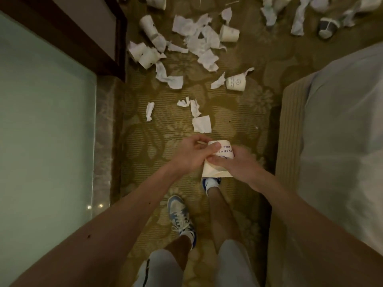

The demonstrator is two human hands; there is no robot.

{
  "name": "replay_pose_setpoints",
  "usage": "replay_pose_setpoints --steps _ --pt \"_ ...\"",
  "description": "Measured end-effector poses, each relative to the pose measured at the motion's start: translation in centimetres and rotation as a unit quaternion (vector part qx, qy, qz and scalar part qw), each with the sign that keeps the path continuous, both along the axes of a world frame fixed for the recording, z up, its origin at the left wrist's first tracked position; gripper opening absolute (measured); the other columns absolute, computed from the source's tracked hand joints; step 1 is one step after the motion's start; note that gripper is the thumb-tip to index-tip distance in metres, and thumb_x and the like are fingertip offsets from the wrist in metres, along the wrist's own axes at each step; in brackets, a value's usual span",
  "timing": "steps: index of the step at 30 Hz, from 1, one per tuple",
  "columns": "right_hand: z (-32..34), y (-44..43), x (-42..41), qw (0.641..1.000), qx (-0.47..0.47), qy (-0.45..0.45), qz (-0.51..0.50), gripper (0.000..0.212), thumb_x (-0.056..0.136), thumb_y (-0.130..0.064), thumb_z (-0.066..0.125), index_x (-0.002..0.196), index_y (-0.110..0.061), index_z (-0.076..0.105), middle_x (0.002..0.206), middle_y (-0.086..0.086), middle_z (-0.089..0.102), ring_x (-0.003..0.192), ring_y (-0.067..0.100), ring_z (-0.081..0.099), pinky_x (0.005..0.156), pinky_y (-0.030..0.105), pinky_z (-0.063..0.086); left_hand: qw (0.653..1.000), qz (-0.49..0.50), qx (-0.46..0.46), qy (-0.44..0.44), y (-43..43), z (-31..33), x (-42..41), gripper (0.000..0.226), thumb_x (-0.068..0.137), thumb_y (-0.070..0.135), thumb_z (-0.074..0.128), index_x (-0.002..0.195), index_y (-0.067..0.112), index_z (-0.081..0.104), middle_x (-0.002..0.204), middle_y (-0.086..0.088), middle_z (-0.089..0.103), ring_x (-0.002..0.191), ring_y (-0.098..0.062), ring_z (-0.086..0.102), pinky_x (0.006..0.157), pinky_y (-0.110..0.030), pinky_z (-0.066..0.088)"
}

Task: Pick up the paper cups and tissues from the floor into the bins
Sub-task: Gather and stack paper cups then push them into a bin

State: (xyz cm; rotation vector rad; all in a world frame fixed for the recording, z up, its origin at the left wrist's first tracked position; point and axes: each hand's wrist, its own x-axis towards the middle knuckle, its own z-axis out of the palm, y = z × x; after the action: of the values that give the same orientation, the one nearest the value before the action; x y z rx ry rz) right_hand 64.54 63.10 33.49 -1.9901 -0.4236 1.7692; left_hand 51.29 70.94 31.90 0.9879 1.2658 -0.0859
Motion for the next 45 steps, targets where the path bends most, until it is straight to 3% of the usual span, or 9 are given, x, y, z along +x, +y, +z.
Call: replay_pose_setpoints --steps 6,13,17,20,24,32,39,42,45 --pt "-9.6 4.2 4.5 0.999 -0.049 0.011 -0.004 0.022 0.078 -0.027 0.082 0.093 -0.018 0.069 0.084 -0.003 0.072 0.060 -0.001 0.066 0.046 0.013 0.047 0.995 0.067 -0.050 0.048 4.4 -8.0 3.3 0.037 0.097 0.049 0.054 0.103 0.015 0.069 0.095 -0.005 0.074 0.083 -0.018 0.073 0.067 -0.030 0.060" --pt "-21.1 6.4 7.0 0.991 -0.122 0.034 -0.050 0.038 0.071 -0.043 0.084 0.098 -0.024 0.066 0.091 -0.001 0.073 0.074 0.011 0.072 0.056 0.024 0.055 0.980 0.104 -0.035 0.165 6.8 -21.8 3.5 0.009 0.094 0.027 0.066 0.086 0.023 0.063 0.089 -0.006 0.070 0.072 -0.017 0.065 0.066 -0.032 0.060" --pt "-28.7 7.8 7.6 0.986 -0.143 0.036 -0.083 0.050 0.073 -0.049 0.080 0.111 -0.020 0.065 0.104 0.006 0.073 0.093 0.025 0.071 0.085 0.043 0.058 0.983 0.030 0.033 0.180 7.5 -30.2 4.1 0.030 0.093 0.027 0.064 0.122 0.019 0.063 0.094 -0.002 0.069 0.086 -0.019 0.067 0.082 -0.037 0.058" --pt "-33.3 8.6 7.5 0.984 -0.142 0.051 -0.092 0.039 0.079 -0.047 0.076 0.105 -0.019 0.067 0.094 0.003 0.077 0.081 0.019 0.074 0.066 0.031 0.059 0.982 -0.019 0.097 0.159 7.6 -35.0 4.3 0.050 0.094 0.028 0.063 0.141 0.019 0.050 0.115 -0.006 0.065 0.101 -0.019 0.061 0.088 -0.027 0.046" --pt "-37.1 9.2 7.3 0.979 -0.147 0.070 -0.125 0.035 0.083 -0.043 0.074 0.108 -0.019 0.067 0.094 0.004 0.077 0.080 0.018 0.074 0.059 0.028 0.057 0.950 -0.205 0.187 0.144 6.7 -39.6 4.0 0.059 0.096 0.032 0.059 0.150 0.023 0.036 0.142 -0.011 0.048 0.125 -0.029 0.049 0.102 -0.039 0.040" --pt "-38.4 9.2 7.6 0.985 -0.150 0.039 -0.069 0.028 0.082 -0.040 0.075 0.103 -0.021 0.068 0.095 0.001 0.075 0.077 0.013 0.073 0.056 0.022 0.054 0.811 -0.464 0.305 0.185 6.7 -41.8 3.1 0.033 0.098 0.022 0.056 0.129 0.010 0.052 0.128 -0.010 0.055 0.111 -0.029 0.057 0.086 -0.040 0.050" --pt "-37.3 12.2 8.0 0.993 -0.100 0.029 -0.056 0.023 0.082 -0.036 0.076 0.098 -0.023 0.066 0.085 -0.007 0.073 0.062 0.000 0.069 0.047 0.014 0.048 0.753 -0.388 0.472 0.245 9.8 -39.1 3.1 0.014 0.087 0.023 0.069 0.089 0.010 0.069 0.127 -0.021 0.057 0.114 -0.039 0.055 0.085 -0.050 0.047" --pt "-37.0 13.8 7.9 0.995 -0.082 0.030 -0.050 0.020 0.083 -0.036 0.076 0.096 -0.024 0.066 0.078 -0.011 0.072 0.063 0.000 0.069 0.048 0.014 0.049 0.771 -0.374 0.458 0.236 12.9 -39.0 4.2 0.018 0.093 0.035 0.062 0.097 0.019 0.069 0.158 -0.020 0.027 0.145 -0.047 0.020 0.106 -0.069 0.027" --pt "-37.0 15.0 8.1 0.996 -0.082 0.014 -0.029 0.026 0.082 -0.042 0.075 0.100 -0.026 0.065 0.095 -0.005 0.073 0.083 0.011 0.071 0.066 0.025 0.055 0.766 -0.440 0.422 0.206 15.5 -40.4 5.3 0.026 0.096 0.039 0.056 0.109 0.020 0.066 0.164 -0.016 0.005 0.149 -0.043 0.000 0.112 -0.069 0.018"
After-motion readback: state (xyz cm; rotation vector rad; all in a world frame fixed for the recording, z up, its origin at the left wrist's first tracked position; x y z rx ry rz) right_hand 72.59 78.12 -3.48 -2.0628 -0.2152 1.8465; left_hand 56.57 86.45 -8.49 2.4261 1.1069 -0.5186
